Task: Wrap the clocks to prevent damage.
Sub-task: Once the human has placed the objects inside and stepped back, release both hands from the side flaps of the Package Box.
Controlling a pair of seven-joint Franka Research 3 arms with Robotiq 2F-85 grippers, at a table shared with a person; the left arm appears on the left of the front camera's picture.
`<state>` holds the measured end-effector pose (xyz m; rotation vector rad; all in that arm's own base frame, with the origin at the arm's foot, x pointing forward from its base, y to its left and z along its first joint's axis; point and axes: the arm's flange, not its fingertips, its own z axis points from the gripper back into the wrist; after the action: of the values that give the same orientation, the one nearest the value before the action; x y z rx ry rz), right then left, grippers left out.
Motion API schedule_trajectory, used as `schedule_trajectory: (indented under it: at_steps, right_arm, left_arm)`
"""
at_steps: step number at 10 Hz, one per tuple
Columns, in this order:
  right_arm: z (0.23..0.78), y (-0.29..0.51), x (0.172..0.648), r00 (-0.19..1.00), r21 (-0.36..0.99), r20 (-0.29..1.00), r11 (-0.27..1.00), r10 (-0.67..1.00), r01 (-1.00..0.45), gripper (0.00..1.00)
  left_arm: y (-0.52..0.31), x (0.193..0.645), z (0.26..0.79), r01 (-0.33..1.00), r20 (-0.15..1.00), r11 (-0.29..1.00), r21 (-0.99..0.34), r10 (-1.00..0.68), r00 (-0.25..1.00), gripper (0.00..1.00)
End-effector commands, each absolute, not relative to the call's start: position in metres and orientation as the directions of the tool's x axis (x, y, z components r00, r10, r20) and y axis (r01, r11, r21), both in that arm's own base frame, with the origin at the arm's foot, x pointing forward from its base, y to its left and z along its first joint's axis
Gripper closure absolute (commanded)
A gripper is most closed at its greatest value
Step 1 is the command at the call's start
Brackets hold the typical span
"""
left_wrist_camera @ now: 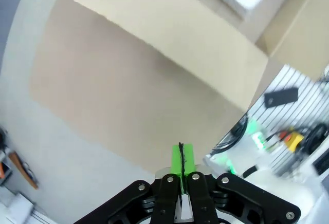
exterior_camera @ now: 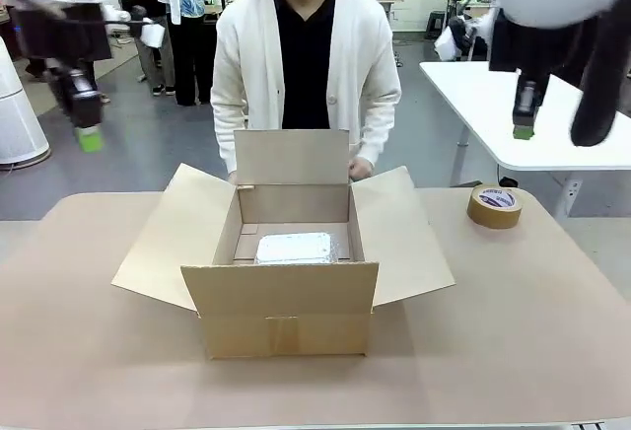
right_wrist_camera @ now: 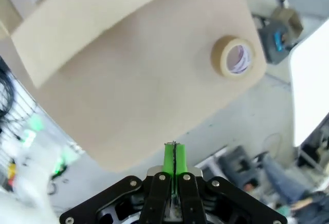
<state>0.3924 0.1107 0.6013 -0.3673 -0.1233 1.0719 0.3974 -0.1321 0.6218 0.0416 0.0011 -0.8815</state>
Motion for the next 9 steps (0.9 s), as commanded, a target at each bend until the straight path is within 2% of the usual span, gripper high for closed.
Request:
schedule_trajectory:
  at_steps: [1, 3, 4, 5, 6, 7, 8, 9]
  right_arm:
    - [0.581, 0.085, 0.378, 0.346, -0.389, -0.031, 0.307, 0.938, -0.868, 0.99]
    - [0.569, 0.069, 0.366, 0.182, -0.306, -0.016, 0.168, 0.983, -0.937, 0.99]
    - [0.566, 0.065, 0.368, 0.194, -0.282, -0.001, 0.186, 0.981, -0.941, 0.99]
    - [0.577, 0.078, 0.376, 0.272, -0.357, -0.046, 0.239, 0.961, -0.903, 0.99]
    - [0.577, 0.078, 0.376, 0.272, -0.357, -0.046, 0.239, 0.961, -0.903, 0.99]
    - [0.569, 0.069, 0.370, 0.225, -0.328, -0.030, 0.203, 0.974, -0.923, 0.99]
    - [0.564, 0.072, 0.366, 0.100, -0.290, -0.098, 0.067, 0.990, -0.955, 0.99]
    - [0.560, 0.073, 0.364, -0.020, -0.276, -0.133, -0.057, 0.991, -0.960, 0.99]
  left_arm:
    - [-0.092, 0.390, 0.624, 0.846, 0.056, 0.530, 0.066, -0.848, 0.527, 1.00]
    - [-0.084, 0.386, 0.616, 0.857, 0.074, 0.515, 0.018, -0.855, 0.513, 1.00]
    - [-0.087, 0.389, 0.615, 0.833, 0.069, 0.554, -0.006, -0.830, 0.553, 1.00]
    - [-0.077, 0.389, 0.628, 0.854, 0.043, 0.518, 0.044, -0.855, 0.517, 1.00]
    - [-0.077, 0.389, 0.628, 0.854, 0.043, 0.518, 0.044, -0.855, 0.517, 1.00]
    - [-0.075, 0.389, 0.623, 0.852, 0.052, 0.524, 0.023, -0.851, 0.522, 1.00]
    - [-0.067, 0.390, 0.619, 0.935, 0.077, 0.343, -0.091, -0.933, 0.350, 1.00]
    - [-0.053, 0.398, 0.617, 0.987, 0.087, 0.137, -0.088, -0.986, 0.145, 1.00]
